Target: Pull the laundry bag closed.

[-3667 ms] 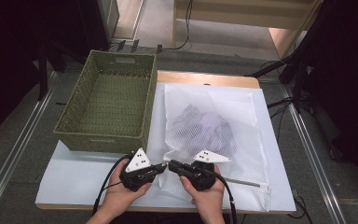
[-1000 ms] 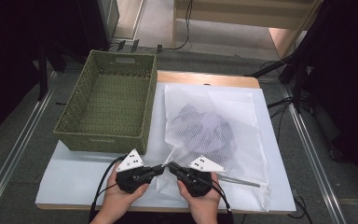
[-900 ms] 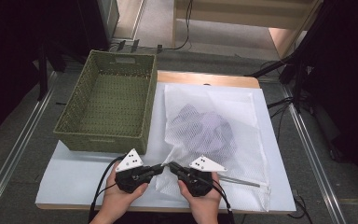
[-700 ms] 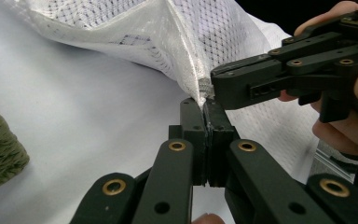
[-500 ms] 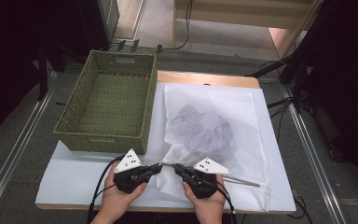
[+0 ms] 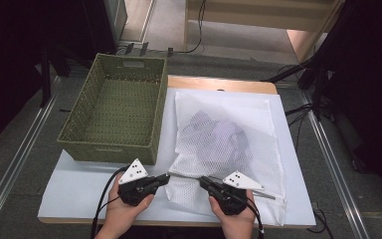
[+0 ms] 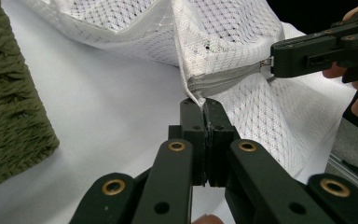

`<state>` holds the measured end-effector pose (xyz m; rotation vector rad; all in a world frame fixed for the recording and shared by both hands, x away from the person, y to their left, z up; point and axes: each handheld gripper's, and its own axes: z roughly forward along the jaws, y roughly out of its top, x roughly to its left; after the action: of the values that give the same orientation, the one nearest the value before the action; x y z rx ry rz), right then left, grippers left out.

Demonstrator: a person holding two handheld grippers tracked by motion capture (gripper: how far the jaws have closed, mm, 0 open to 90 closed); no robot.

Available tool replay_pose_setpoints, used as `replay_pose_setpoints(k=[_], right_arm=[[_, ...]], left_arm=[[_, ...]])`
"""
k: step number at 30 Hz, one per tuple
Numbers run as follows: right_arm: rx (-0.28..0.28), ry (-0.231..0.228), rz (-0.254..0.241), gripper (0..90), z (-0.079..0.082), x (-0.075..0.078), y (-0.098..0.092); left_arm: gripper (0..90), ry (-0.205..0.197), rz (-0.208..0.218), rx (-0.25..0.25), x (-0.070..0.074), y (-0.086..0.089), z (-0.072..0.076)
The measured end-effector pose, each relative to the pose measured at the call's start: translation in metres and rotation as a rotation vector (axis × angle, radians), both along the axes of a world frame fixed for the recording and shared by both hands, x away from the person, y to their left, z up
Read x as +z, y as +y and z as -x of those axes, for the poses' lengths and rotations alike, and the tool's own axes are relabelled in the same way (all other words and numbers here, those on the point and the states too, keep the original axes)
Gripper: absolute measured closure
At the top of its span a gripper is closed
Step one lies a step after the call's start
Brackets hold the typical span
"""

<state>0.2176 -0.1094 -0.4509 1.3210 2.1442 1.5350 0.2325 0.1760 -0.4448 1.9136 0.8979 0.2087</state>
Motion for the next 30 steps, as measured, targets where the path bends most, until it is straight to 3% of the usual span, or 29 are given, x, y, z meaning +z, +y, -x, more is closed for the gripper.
replay_pose_setpoints(k=[17, 30], right_arm=[[-0.016, 0.012, -0.002, 88.2, 0.002, 0.001, -0.02], [-0.056, 0.002, -0.015, 88.1, 0.007, 0.0, -0.051]], left_arm=[[89.4, -0.011, -0.025, 0.002, -0.001, 0.0, 0.001], [89.4, -0.013, -0.036, 0.004, -0.004, 0.0, 0.001]])
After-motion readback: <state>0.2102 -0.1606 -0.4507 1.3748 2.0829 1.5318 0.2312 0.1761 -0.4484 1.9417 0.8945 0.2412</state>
